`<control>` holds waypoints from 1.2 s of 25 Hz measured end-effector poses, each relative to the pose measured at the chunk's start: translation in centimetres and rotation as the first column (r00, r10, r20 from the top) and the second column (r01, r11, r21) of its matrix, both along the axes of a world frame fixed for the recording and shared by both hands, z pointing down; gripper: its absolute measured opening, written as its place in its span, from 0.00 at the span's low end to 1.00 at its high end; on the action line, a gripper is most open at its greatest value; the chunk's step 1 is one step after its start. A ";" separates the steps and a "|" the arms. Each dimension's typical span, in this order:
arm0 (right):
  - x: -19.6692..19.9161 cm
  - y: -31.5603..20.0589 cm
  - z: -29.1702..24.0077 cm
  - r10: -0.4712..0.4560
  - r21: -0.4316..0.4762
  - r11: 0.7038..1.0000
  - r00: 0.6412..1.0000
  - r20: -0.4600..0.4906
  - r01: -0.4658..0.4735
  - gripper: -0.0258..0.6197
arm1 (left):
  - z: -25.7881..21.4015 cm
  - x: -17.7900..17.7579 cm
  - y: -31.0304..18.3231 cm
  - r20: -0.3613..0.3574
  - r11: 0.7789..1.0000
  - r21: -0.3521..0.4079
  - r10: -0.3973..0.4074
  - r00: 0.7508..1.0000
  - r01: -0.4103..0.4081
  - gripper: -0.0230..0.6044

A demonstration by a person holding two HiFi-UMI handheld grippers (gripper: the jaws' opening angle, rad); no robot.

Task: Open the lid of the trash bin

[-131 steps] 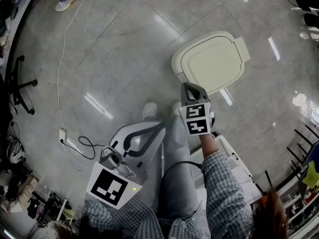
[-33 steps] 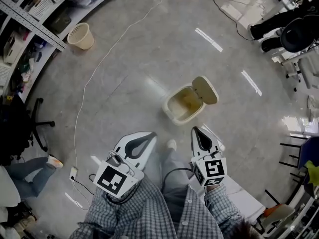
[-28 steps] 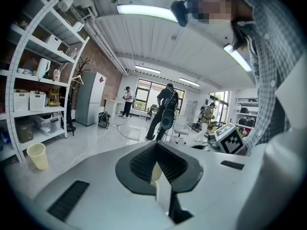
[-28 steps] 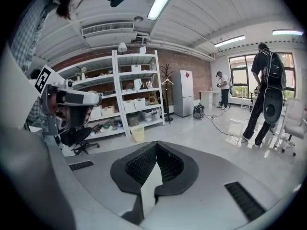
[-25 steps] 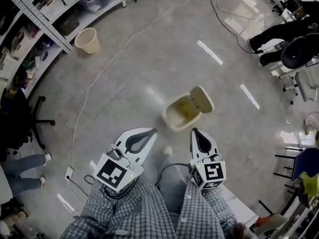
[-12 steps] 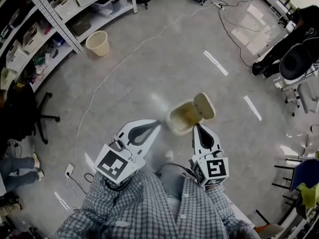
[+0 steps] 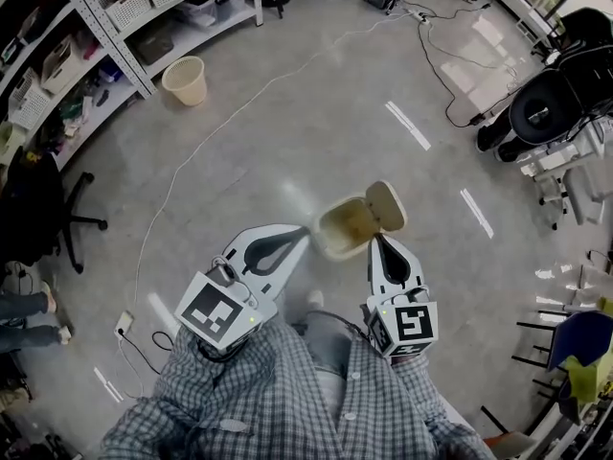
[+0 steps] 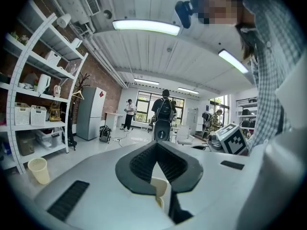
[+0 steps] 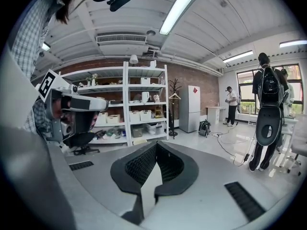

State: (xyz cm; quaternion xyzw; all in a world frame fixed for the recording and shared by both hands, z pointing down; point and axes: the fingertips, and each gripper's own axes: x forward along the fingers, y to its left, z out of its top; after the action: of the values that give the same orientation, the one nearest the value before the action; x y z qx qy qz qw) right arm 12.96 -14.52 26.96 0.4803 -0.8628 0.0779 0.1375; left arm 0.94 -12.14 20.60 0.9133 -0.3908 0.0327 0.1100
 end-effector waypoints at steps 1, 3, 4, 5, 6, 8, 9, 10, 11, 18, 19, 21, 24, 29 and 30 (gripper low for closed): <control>-0.1 0.0 -0.1 -0.001 0.002 1.000 1.000 0.001 0.001 0.07 | -0.2 0.0 0.0 0.002 1.000 -0.003 -0.001 1.000 0.001 0.04; -0.1 0.1 -0.3 -0.004 0.005 1.000 1.000 -0.001 0.004 0.07 | -0.5 0.3 0.1 -0.011 1.000 -0.004 0.003 1.000 -0.004 0.04; 0.0 0.2 -0.5 -0.005 0.007 1.000 1.000 -0.003 0.005 0.07 | -0.6 0.5 0.2 -0.018 1.000 0.002 0.009 1.000 -0.009 0.04; 0.0 0.2 -0.6 -0.006 0.009 1.000 1.000 -0.005 0.006 0.07 | -0.6 0.5 0.2 -0.021 1.000 0.007 0.013 1.000 -0.013 0.04; -0.1 0.1 -0.7 -0.007 0.011 1.000 1.000 -0.006 0.007 0.07 | -0.6 0.5 0.2 -0.023 1.000 0.010 0.015 1.000 -0.015 0.04; -0.2 0.2 -0.7 -0.011 0.011 1.000 1.000 -0.008 0.011 0.07 | -0.7 0.4 0.2 -0.029 1.000 0.009 0.014 0.999 -0.014 0.04; -0.3 0.2 -0.7 -0.015 0.009 1.000 1.000 -0.009 0.015 0.07 | -0.7 0.4 0.2 -0.031 1.000 0.006 0.011 0.999 -0.011 0.04; -0.4 0.3 -0.7 -0.020 0.007 1.000 1.000 -0.011 0.020 0.07 | -0.7 0.3 0.1 -0.030 1.000 0.004 0.008 1.000 -0.008 0.04; -0.5 0.3 -0.7 -0.024 0.005 1.000 1.000 -0.013 0.024 0.07 | -0.7 0.2 0.1 -0.027 1.000 0.004 0.005 1.000 -0.005 0.04; -1.1 0.5 -0.6 -0.026 -0.002 1.000 0.999 -0.019 0.026 0.07 | -0.6 -0.1 0.1 -0.039 1.000 0.011 0.014 0.999 -0.014 0.04; -1.1 0.6 -0.5 -0.027 -0.003 1.000 0.999 -0.019 0.027 0.07 | -0.6 -0.1 0.2 -0.034 1.000 0.014 0.016 0.999 -0.016 0.04; -1.2 0.7 -0.5 -0.031 -0.007 0.999 0.999 -0.016 0.031 0.07 | -0.6 0.0 0.3 -0.034 1.000 0.009 0.017 0.999 -0.017 0.04; -1.5 0.8 -0.4 -0.045 -0.017 0.999 0.999 -0.012 0.044 0.07 | -0.7 0.0 0.4 -0.040 1.000 -0.004 0.015 0.999 -0.016 0.04; -1.6 1.1 -0.3 -0.054 -0.017 0.998 0.998 -0.023 0.053 0.07 | -0.6 0.1 0.5 -0.032 1.000 0.008 0.024 0.999 -0.024 0.04; -1.6 1.1 -0.3 -0.055 -0.018 0.998 0.998 -0.023 0.054 0.07 | -0.5 0.1 0.5 -0.031 1.000 0.009 0.025 0.999 -0.025 0.04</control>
State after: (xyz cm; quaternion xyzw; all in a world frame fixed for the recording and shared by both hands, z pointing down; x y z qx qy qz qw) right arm 11.39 -13.44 26.69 0.4563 -0.8732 0.0759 0.1538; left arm 1.01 -11.66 20.07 0.9190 -0.3777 0.0182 0.1118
